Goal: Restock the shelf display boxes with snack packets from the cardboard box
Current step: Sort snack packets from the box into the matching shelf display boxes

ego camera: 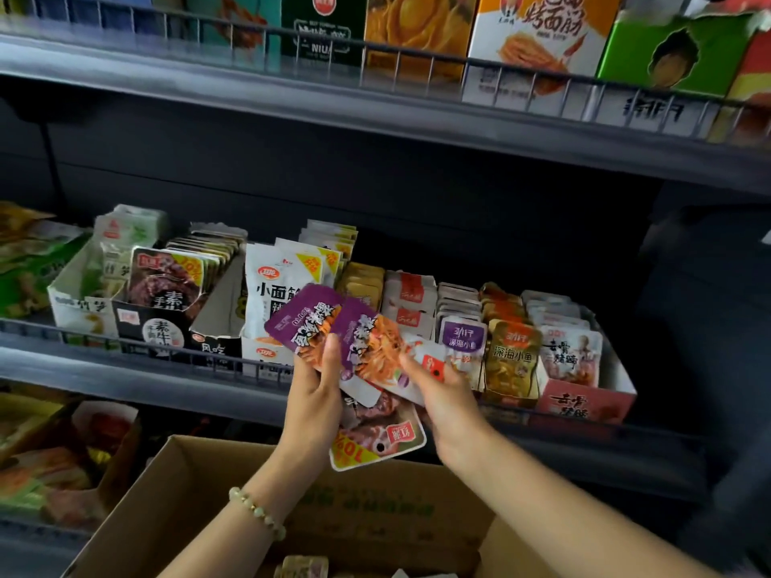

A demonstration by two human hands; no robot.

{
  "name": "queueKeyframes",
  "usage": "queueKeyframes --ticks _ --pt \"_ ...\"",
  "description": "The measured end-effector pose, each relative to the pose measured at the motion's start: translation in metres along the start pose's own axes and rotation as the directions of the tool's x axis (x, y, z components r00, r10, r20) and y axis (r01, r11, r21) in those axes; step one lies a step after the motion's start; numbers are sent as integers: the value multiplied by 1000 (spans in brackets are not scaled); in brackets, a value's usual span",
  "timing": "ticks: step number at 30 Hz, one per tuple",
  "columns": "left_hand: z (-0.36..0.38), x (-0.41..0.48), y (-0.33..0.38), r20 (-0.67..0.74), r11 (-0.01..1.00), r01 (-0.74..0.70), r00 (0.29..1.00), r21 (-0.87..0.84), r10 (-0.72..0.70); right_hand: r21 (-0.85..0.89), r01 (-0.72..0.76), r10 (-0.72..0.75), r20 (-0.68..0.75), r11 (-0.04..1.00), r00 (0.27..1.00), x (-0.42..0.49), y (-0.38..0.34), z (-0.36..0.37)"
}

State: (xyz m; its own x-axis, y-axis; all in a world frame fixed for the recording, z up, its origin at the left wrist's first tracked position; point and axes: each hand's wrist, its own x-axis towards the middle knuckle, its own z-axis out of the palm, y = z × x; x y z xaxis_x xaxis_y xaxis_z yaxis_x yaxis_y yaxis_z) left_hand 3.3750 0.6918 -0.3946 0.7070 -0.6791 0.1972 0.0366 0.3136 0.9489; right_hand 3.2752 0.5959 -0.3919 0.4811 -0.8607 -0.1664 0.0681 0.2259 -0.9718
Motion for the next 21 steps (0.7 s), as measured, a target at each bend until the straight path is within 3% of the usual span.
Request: queueKeyframes --ticks 3,11,17,21 --pt "3 -4 0 22 999 -10 1000 38 9 65 -50 44 90 997 995 -10 5 5" --pt "3 -9 1 21 994 58 998 95 -60 151 -46 45 8 987 999 -26 5 -2" --pt "3 -14 6 76 990 108 990 89 -115 41 -74 71 68 996 995 -28 -4 -15" --pt "-5 -15 16 89 969 238 966 64 -243 58 -61 57 77 996 995 -19 -27 -37"
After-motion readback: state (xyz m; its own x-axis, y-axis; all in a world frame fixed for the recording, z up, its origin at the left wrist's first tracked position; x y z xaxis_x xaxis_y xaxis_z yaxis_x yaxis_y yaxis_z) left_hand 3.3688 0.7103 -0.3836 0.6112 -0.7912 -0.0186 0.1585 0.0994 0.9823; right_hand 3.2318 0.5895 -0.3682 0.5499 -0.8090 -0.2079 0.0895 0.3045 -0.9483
